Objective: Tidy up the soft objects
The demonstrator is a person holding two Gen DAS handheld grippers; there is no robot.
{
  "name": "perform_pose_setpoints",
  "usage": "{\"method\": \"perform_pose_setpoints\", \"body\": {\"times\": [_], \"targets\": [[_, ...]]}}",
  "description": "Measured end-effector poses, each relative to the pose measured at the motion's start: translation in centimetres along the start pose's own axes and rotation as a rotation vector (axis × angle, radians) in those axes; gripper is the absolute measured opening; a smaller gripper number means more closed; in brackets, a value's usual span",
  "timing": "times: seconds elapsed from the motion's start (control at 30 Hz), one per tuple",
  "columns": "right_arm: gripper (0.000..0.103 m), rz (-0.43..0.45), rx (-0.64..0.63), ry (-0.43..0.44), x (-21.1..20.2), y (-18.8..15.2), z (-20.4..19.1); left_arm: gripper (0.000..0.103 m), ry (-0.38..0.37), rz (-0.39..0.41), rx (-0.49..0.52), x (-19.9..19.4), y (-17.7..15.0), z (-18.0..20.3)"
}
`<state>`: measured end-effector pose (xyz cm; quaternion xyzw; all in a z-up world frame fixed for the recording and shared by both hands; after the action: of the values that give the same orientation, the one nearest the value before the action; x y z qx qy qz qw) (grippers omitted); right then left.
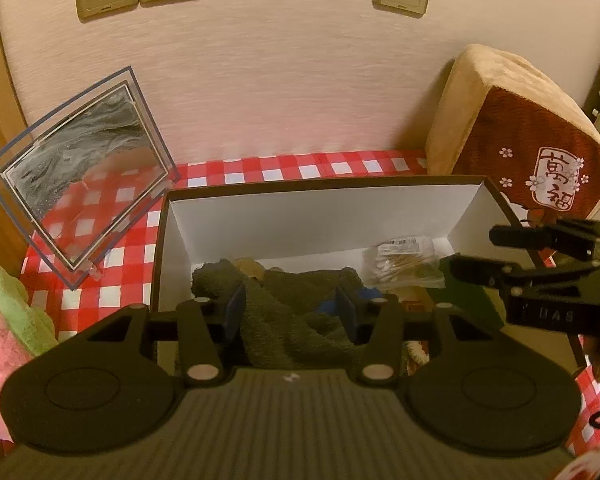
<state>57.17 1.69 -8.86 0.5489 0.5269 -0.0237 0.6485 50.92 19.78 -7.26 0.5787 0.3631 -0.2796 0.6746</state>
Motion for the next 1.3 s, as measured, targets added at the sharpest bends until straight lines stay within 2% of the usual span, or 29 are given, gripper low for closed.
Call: {"method": "perform_pose_setpoints", "body": {"times": [0.53,0.6,0.7,0.93,1.07,1.3], "targets": [[0.064,-0.005,0.060,0.027,-3.1,-1.8,-1.4,0.052,0.004,0.031,-0.005,-3.4,-0.7,0.9],[0.064,0.002,0.063,0.031,-3.9,-1.9,-1.5,0.057,0.010,0.038,-0.006,-4.0,-0.9,1.1],[0.064,0.012,0.068,0.040,-5.1,-2.1,-1.9,0.059,0.015,0.052,-0.007,-5.3,-1.4,1.5],[0.065,0.039,0.088,0.060,-8.3,-3.3,-2.7,0.061,0.015,0.086,-0.019,-8.7,-2.9,2.6],[0.066,0.054,0.098,0.065,-10.3,-4.1,-3.1,0.065,0.020,0.107,-0.025,-10.8,-4.0,3.3],[0.067,0.072,0.117,0.077,-14.0,-6.3,-3.7,0.066,0.059,0.140,-0.014,-14.2,-6.7,4.8]]}}
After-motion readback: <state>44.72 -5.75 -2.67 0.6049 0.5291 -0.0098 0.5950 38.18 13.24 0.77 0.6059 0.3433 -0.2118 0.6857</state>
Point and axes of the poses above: each gripper's, at about its wrist camera, not at the fingertips, and x roughly the way its jaws point, z to its right, y to its top, the point moved 6 cm from there along x, roughly the way its jaws point, and after that the axes turned 5 degrees about -z, right-handed, at the moved point
